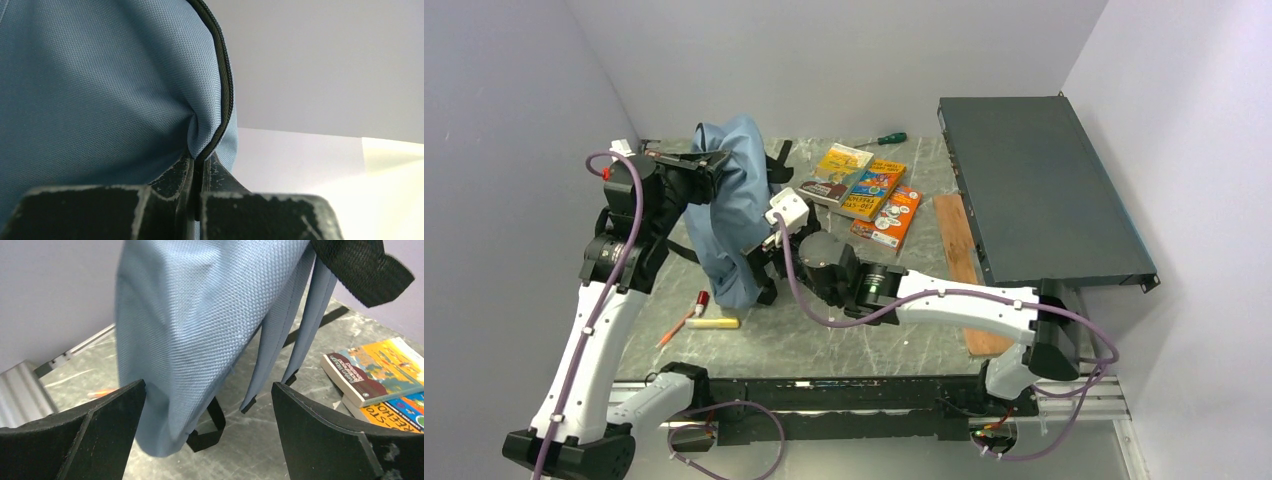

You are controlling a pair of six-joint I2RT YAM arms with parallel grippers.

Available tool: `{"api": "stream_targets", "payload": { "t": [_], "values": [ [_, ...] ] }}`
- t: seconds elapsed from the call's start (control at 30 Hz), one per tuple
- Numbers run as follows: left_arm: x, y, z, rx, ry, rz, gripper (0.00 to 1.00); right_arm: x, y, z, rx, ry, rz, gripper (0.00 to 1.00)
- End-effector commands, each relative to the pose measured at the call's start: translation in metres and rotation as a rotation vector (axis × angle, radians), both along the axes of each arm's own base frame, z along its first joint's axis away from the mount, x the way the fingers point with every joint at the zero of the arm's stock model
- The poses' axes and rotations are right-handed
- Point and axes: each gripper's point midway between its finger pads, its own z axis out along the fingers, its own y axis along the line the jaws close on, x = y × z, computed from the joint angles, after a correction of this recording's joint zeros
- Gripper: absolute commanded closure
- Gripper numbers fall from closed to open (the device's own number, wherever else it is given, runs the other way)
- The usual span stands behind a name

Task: Pack the student bag
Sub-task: Pick up the student bag at the center of the board, then unzip the student bag at the center of the board.

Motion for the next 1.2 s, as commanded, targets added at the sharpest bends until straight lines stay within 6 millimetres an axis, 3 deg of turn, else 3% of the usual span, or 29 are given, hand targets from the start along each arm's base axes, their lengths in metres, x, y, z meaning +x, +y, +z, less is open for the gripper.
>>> {"api": "stream_targets", "payload": {
  "t": [0.0,0.07,0.1,0.13,0.2,0.27,0.3,0.37,0.5,0.57,0.67,0.77,0.87,1.07,1.17],
  "values": [
    [-0.011,0.0,0.046,-0.152,-0.15,-0.007,1.0,0.023,0.001,0.013,0.106,-0.051,-0.14,0.01],
    [-0.012,0.0,0.045,-0.155,-0.148,-0.006,1.0,0.028,0.003,0.013,0.13,-0.06,-0.162,0.06],
    [-0.012,0.0,0.043,-0.152,-0.142,-0.005,1.0,0.028,0.005,0.015,0.138,-0.069,-0.148,0.15],
    [-0.012,0.0,0.041,-0.148,-0.139,-0.005,1.0,0.027,0.008,0.019,0.143,-0.081,-0.122,0.26],
    [-0.013,0.0,0.04,-0.127,-0.144,-0.01,1.0,0.022,0.01,0.026,0.156,-0.113,-0.063,0.67],
    [-0.014,0.001,0.038,-0.063,-0.146,-0.02,1.0,0.023,0.006,0.032,0.184,-0.122,-0.032,0.94],
    [-0.015,0.001,0.038,-0.001,-0.155,-0.029,1.0,0.024,0.003,0.035,0.188,-0.112,-0.018,1.0],
    [-0.016,-0.001,0.034,0.111,-0.152,-0.057,0.81,0.024,-0.005,0.044,0.19,-0.087,0.028,1.0],
    [-0.02,0.006,0.025,0.386,-0.175,-0.103,0.2,0.012,-0.024,0.059,0.172,0.003,0.254,1.0],
    [-0.024,0.006,0.021,0.516,-0.209,-0.143,0.01,0.009,-0.043,0.063,0.161,0.058,0.341,1.0],
    [-0.03,0.001,0.016,0.662,-0.28,-0.221,0.0,0.008,-0.069,0.068,0.151,0.074,0.415,1.0],
    [-0.035,0.002,0.0,0.779,-0.285,-0.266,0.0,0.013,-0.091,0.056,0.083,0.105,0.434,1.0],
    [-0.038,0.012,-0.032,0.889,-0.229,-0.279,0.0,0.014,-0.109,0.045,0.059,0.117,0.485,1.0],
    [-0.041,0.028,-0.119,1.056,-0.076,-0.352,0.01,0.016,-0.135,0.037,0.059,0.134,0.562,1.0],
    [-0.038,0.018,-0.136,1.057,-0.092,-0.42,0.08,0.022,-0.139,0.027,0.024,0.159,0.579,1.0]
  ]
}}
